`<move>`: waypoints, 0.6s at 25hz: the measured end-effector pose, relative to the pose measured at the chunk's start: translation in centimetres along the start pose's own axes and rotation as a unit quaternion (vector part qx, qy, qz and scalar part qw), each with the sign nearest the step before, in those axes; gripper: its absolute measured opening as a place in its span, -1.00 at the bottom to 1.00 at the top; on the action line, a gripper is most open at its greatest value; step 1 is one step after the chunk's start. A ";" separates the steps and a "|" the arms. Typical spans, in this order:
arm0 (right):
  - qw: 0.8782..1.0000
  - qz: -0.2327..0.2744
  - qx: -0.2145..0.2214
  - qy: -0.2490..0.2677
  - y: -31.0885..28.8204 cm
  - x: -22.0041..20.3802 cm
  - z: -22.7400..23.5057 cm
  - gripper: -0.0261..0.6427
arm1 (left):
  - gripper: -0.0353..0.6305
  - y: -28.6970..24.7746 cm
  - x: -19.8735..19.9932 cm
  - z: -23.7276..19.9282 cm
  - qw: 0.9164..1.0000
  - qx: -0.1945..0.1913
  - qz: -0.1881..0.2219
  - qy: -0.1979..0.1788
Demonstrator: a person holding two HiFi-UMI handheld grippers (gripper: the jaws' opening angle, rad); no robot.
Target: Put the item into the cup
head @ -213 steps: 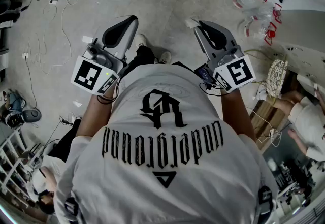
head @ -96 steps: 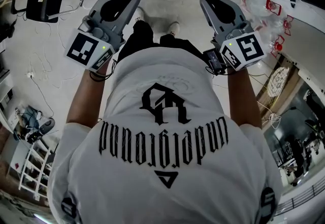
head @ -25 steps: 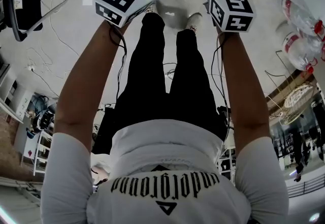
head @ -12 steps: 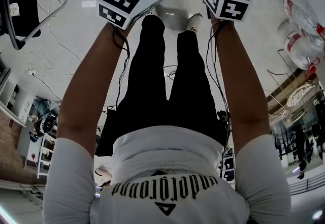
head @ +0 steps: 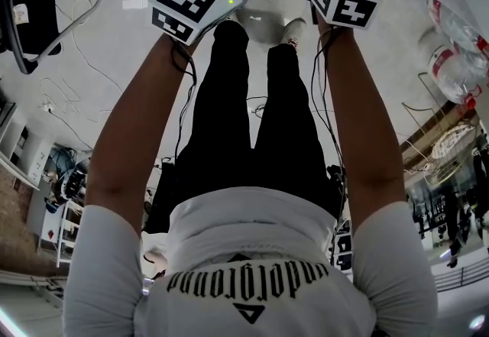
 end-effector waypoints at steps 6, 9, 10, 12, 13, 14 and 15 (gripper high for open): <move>1.000 0.001 0.005 0.004 2.1 0.5 -1.2 -0.57 | -0.85 0.8 1.1 1.1 1.000 -0.002 0.003 -0.004; 1.000 0.001 0.004 0.003 3.8 0.9 -1.6 -0.57 | -0.85 1.5 1.7 1.9 1.000 -0.001 0.002 -0.003; 1.000 0.000 0.004 0.003 4.4 1.0 -1.7 -0.57 | -0.85 1.8 2.1 2.2 1.000 0.003 0.005 0.000; 1.000 -0.001 0.008 0.008 5.8 1.3 -1.9 -0.57 | -0.85 2.5 2.8 2.9 1.000 0.014 0.014 0.012; 1.000 -0.001 0.010 0.013 6.6 1.5 -2.0 -0.57 | -0.85 2.8 3.1 3.4 1.000 0.018 0.016 0.017; 1.000 -0.001 0.013 0.018 7.4 1.8 -2.3 -0.57 | -0.85 3.1 3.4 4.0 0.999 0.020 0.018 0.021; 1.000 0.001 0.017 0.023 8.2 2.2 -2.5 -0.57 | -0.85 3.4 3.6 4.5 0.999 0.021 0.018 0.025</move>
Point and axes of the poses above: the fingertips, and each gripper's own axes: y backward along the fingers, z to its right, x out of its top, the point moved 7 cm from there along y, backward along the fingers, and after that the axes turned 6 degrees about z, right-handed, at the moved point
